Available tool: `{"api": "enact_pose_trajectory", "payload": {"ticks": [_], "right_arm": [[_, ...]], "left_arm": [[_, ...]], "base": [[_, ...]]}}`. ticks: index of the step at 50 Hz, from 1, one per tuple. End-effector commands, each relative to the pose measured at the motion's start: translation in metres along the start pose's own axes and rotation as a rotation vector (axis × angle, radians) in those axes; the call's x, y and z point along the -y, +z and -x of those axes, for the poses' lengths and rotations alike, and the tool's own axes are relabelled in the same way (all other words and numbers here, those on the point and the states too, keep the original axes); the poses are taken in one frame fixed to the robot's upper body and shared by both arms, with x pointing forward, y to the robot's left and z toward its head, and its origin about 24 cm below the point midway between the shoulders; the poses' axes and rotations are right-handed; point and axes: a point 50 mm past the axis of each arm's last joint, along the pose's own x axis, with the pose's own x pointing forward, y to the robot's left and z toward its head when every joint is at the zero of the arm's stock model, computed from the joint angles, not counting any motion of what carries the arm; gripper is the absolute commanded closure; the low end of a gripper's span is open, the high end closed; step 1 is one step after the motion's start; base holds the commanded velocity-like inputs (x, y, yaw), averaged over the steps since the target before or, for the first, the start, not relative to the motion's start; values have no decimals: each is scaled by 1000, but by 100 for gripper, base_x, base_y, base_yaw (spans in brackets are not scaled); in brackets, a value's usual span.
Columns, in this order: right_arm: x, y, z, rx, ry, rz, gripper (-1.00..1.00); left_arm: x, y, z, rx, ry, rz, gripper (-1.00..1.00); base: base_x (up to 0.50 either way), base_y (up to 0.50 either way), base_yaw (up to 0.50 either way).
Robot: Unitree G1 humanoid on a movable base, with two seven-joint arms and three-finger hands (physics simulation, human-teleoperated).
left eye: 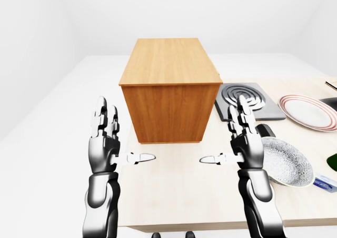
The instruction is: Put the bowl on the top of the cabinet.
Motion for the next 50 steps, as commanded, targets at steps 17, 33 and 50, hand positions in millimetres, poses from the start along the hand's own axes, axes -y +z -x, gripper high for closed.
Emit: {"api": "enact_pose_trajectory", "payload": {"ticks": [17,33,50], "right_arm": [[45,22,21,13,-31,252,-100],[90,4,68,-238,-3,348,-100],[132,22,89,-325,-34,494,-100]], "left_arm": [[0,-21,3,-88,2,-3,-100],[-2,-40,6,-169,4,1,-100],[-1,-14,3,-62,7,-13,-100]], "base": [[0,0,0],[0,0,0],[0,0,0]]}}
